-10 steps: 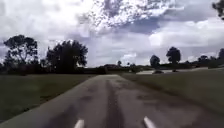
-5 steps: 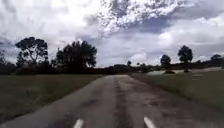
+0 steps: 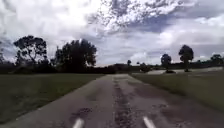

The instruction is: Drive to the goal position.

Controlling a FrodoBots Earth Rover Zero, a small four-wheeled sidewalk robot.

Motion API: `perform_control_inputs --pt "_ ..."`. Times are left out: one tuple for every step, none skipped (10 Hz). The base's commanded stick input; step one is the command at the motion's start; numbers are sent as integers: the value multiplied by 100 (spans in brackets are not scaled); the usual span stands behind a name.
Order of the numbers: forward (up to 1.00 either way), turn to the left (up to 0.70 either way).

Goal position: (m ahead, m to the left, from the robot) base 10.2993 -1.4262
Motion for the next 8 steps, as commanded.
perform_control_inputs --pt "70 0" --pt "70 0" --pt "70 0" --pt "70 0" --pt "70 0" --pt "70 0" --pt "70 0" --pt "70 0"
